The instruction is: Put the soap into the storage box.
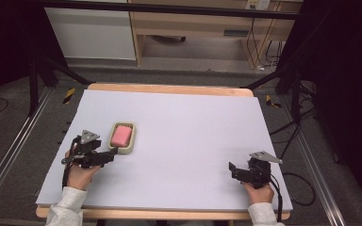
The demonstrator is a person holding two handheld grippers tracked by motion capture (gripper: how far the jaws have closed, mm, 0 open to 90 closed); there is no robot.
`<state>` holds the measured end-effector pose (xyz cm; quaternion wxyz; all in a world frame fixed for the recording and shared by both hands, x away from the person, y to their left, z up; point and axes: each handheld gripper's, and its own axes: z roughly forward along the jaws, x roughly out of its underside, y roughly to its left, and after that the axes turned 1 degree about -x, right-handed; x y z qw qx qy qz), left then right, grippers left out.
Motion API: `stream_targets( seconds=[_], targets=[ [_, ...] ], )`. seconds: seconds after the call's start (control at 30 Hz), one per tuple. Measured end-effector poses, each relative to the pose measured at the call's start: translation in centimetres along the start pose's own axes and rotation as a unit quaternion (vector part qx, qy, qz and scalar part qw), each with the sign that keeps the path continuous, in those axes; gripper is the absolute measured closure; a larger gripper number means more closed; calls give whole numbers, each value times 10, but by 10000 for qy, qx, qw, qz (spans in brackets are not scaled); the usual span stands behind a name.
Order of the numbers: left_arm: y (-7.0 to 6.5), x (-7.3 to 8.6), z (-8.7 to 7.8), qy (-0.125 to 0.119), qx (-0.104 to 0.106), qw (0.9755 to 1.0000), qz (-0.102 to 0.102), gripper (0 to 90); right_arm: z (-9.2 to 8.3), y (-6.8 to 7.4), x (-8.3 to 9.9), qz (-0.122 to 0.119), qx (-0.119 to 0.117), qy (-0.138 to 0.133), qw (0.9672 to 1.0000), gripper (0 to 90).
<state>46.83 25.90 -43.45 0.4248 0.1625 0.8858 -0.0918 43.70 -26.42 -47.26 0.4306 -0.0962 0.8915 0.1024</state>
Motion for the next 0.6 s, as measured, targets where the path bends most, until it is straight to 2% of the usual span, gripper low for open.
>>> stream_targets(
  seconds=[0.23, 0.33, 0.6],
  targets=[
    [4, 16, -2, 11, -70, 10000, 62, 240, -4, -2, 1, 68, -9, -56, 10000, 72],
    [9, 23, -2, 62, -189, 9997, 112, 227, -4, -2, 1, 17, 5, -44, 10000, 73],
    [19, 36, -4, 187, -317, 9993, 10, 211, -5, -2, 1, -18, 21, -55, 10000, 73]
  ],
)
